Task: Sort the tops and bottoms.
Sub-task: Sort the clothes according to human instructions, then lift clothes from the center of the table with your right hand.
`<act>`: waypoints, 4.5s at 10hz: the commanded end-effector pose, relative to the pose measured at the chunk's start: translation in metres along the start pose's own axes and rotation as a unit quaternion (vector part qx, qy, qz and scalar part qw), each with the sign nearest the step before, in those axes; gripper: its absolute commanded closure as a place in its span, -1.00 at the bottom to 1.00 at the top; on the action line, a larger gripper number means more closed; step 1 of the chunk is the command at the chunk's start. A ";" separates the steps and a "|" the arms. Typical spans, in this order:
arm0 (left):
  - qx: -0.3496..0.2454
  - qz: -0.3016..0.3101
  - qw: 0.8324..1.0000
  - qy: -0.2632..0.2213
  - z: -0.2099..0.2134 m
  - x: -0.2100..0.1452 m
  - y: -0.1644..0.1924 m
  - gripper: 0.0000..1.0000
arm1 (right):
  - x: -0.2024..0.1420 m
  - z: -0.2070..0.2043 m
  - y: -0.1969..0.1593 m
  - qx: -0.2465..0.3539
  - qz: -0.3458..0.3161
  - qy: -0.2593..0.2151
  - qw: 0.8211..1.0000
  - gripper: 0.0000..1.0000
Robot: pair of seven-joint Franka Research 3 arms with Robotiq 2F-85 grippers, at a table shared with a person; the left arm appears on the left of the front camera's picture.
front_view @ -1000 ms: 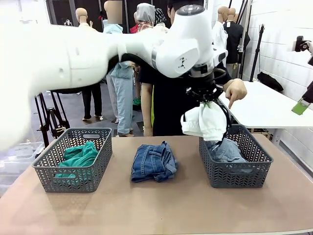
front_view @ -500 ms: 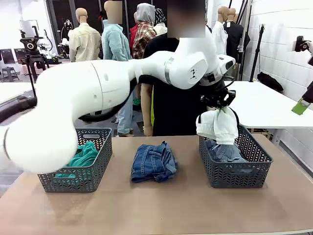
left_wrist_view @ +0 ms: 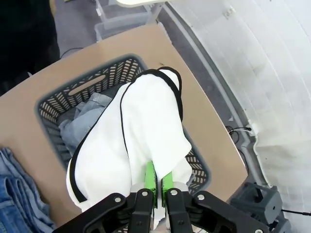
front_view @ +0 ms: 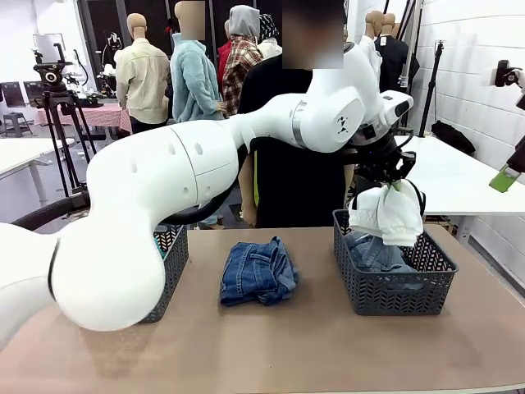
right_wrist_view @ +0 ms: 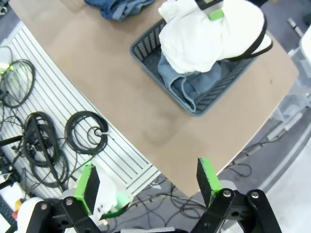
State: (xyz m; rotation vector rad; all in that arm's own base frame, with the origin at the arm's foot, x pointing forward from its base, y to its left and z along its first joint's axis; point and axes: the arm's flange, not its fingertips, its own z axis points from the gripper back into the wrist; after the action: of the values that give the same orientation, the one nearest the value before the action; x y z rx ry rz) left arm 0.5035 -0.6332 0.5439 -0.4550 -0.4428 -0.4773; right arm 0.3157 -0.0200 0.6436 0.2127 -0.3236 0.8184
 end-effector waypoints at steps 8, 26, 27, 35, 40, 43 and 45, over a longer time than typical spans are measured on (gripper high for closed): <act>0.014 0.007 0.994 0.106 -0.101 0.024 0.045 1.00 | 0.003 0.000 -0.002 -0.005 -0.004 0.003 1.000 -1.00; 0.001 -0.030 0.997 0.066 -0.044 -0.018 0.020 -1.00 | 0.003 0.000 -0.002 -0.005 -0.004 0.003 1.000 -1.00; 0.001 -0.030 0.997 0.066 -0.044 -0.018 0.020 -1.00 | 0.003 0.000 -0.002 -0.005 -0.004 0.003 1.000 -1.00; 0.001 -0.030 0.997 0.066 -0.044 -0.018 0.020 -1.00 | 0.003 0.000 -0.002 -0.005 -0.004 0.003 1.000 -1.00; 0.167 -0.073 0.975 0.129 0.021 -0.053 -0.030 -1.00 | 0.003 0.000 -0.002 -0.005 -0.004 0.003 1.000 -1.00; 0.224 -0.064 0.947 0.222 0.077 -0.082 -0.054 -1.00 | 0.003 0.000 -0.002 -0.005 -0.004 0.003 1.000 -1.00; 0.265 0.002 0.927 0.265 0.108 -0.103 -0.032 -1.00 | 0.003 0.000 -0.002 -0.005 -0.004 0.003 1.000 -1.00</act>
State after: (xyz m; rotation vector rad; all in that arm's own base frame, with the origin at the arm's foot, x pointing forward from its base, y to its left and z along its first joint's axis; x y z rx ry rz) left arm 0.3686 -0.5866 0.5925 0.1907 -0.0553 -0.5174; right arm 0.3161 -0.0205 0.6438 0.2132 -0.3241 0.8174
